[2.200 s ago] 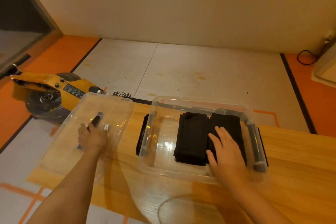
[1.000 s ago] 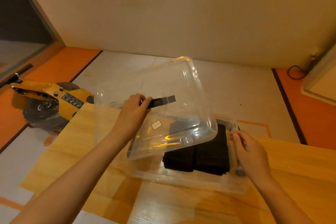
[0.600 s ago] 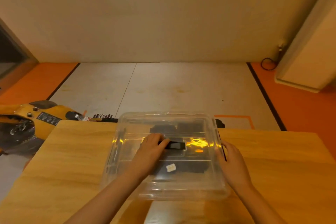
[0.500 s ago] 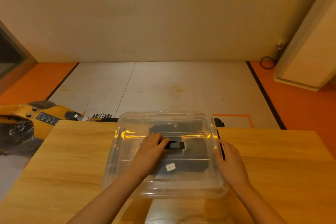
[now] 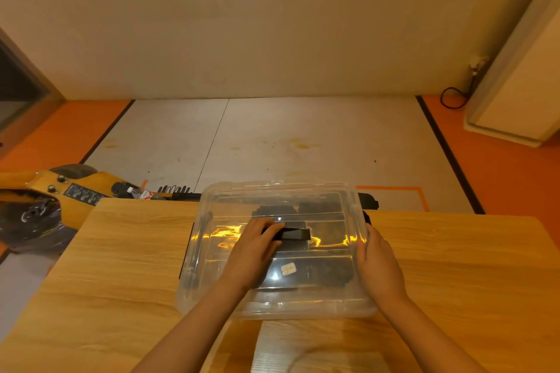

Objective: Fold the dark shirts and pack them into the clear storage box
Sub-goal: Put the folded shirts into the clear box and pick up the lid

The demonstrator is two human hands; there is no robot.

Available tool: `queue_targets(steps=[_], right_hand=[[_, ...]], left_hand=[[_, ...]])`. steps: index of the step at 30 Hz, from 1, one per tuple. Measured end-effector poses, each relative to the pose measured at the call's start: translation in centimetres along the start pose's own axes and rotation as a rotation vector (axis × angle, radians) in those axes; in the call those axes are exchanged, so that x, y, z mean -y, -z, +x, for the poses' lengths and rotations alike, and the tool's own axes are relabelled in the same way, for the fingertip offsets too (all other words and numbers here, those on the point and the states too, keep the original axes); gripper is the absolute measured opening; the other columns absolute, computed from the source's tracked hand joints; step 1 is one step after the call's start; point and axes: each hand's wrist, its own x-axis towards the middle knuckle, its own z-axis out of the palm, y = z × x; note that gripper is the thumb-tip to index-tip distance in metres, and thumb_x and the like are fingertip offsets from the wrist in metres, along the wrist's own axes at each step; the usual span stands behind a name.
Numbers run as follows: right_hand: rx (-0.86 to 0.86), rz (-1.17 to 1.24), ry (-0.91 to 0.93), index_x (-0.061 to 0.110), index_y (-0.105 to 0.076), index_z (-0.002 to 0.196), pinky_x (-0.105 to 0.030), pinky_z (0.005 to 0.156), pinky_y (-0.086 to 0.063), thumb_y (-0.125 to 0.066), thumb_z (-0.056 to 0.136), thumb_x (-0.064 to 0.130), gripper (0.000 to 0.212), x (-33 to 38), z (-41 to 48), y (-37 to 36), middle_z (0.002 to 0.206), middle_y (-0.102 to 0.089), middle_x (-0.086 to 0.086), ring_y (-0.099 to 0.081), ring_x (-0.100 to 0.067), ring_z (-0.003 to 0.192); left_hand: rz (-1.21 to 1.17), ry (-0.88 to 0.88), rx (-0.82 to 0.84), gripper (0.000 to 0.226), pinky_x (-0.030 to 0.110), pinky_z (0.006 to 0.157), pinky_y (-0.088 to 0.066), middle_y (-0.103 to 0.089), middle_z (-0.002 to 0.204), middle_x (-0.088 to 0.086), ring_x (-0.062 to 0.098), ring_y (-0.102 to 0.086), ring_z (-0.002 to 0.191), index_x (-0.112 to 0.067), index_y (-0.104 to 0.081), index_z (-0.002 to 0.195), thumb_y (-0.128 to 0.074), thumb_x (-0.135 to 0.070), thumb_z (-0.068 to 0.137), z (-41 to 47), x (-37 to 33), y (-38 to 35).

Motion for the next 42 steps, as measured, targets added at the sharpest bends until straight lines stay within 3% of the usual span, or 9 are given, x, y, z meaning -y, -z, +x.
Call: queue_targets(steps=[5,9,12,14,17,19,24,28,42], right_hand=[[-0.003,-0.044,0.017,0.021,-0.038,0.144,-0.034,0.088,-0.053,-0.049,0.096,0.040,0.052,0.0,-0.3,0.4,0.135,-0.052,-0.003,-0.050,-0.020,0.120],[0.010,-0.076,-0.093,0.020,-0.035,0.146,-0.039,0.105,-0.043,-0.047,0.095,0.049,0.060,-0.3,-0.4,0.5,0.147,-0.042,-0.005,-0.039,-0.024,0.134],[0.098,-0.009,-0.198,0.022,-0.029,0.148,-0.045,0.095,-0.051,-0.044,0.094,0.054,0.064,-0.4,-0.2,0.1,0.142,-0.048,-0.009,-0.052,-0.030,0.123],[0.140,0.008,-0.225,0.023,-0.028,0.147,-0.044,0.088,-0.054,-0.043,0.095,0.053,0.061,-0.2,-0.1,0.2,0.136,-0.053,-0.011,-0.057,-0.031,0.114],[0.101,-0.030,-0.227,0.021,-0.028,0.148,-0.042,0.091,-0.049,-0.046,0.095,0.050,0.063,0.0,-0.1,0.6,0.140,-0.046,-0.013,-0.050,-0.032,0.121],[0.013,-0.051,-0.199,0.019,-0.026,0.149,-0.041,0.094,-0.048,-0.052,0.093,0.049,0.069,0.2,-0.5,0.9,0.145,-0.039,-0.013,-0.044,-0.031,0.128],[-0.037,-0.069,-0.164,0.015,-0.038,0.144,-0.043,0.093,-0.052,-0.055,0.090,0.051,0.067,0.3,-0.7,1.0,0.142,-0.044,-0.009,-0.048,-0.028,0.126],[-0.004,-0.015,-0.180,0.011,-0.044,0.139,-0.040,0.087,-0.054,-0.055,0.091,0.050,0.063,0.3,-0.8,1.0,0.135,-0.048,-0.010,-0.053,-0.028,0.116],[0.073,0.040,-0.176,0.007,-0.033,0.143,-0.037,0.077,-0.052,-0.053,0.096,0.040,0.061,0.9,-1.1,1.4,0.124,-0.059,-0.017,-0.060,-0.034,0.107]], left_hand=[[-0.118,0.032,-0.008,0.049,0.027,0.097,-0.044,-0.053,0.127,0.000,0.013,-0.046,0.117,-0.021,-0.049,0.137,-0.037,-0.043,0.096,-0.7,-0.1,0.7],[-0.153,0.133,-0.205,0.044,0.031,0.099,-0.041,-0.056,0.127,0.000,0.013,-0.049,0.119,-0.020,-0.050,0.134,-0.039,-0.037,0.095,-3.2,1.5,2.7],[0.025,0.348,-0.265,0.045,0.043,0.098,-0.042,-0.055,0.130,0.012,0.028,-0.049,0.121,-0.011,-0.049,0.135,-0.053,-0.031,0.095,-4.5,4.8,4.3],[0.041,0.589,-0.177,0.062,0.051,0.102,-0.038,-0.048,0.138,0.022,0.038,-0.043,0.127,-0.003,-0.040,0.141,-0.062,-0.032,0.092,-4.9,6.6,4.7],[-0.311,0.971,-0.039,0.088,0.051,0.107,-0.033,-0.032,0.150,0.026,0.043,-0.034,0.136,-0.002,-0.016,0.150,-0.057,-0.050,0.089,-5.0,7.2,4.9],[-0.428,1.066,-0.024,0.088,0.049,0.103,-0.036,-0.038,0.146,0.028,0.045,-0.039,0.132,-0.004,-0.011,0.151,-0.050,-0.055,0.092,-4.8,7.1,4.6],[-0.204,1.004,-0.120,0.082,0.052,0.096,-0.043,-0.042,0.141,0.025,0.042,-0.044,0.126,0.001,-0.031,0.145,-0.053,-0.056,0.090,-5.2,7.2,4.4],[-0.096,0.941,-0.148,0.063,0.048,0.078,-0.052,-0.053,0.116,0.017,0.035,-0.056,0.099,-0.001,-0.055,0.120,-0.052,-0.056,0.090,-5.5,7.0,4.4],[-0.071,0.866,-0.100,0.037,0.037,0.058,-0.038,-0.064,0.092,0.027,0.042,-0.060,0.081,0.005,-0.046,0.110,-0.047,-0.031,0.100,-4.9,5.9,4.7]])
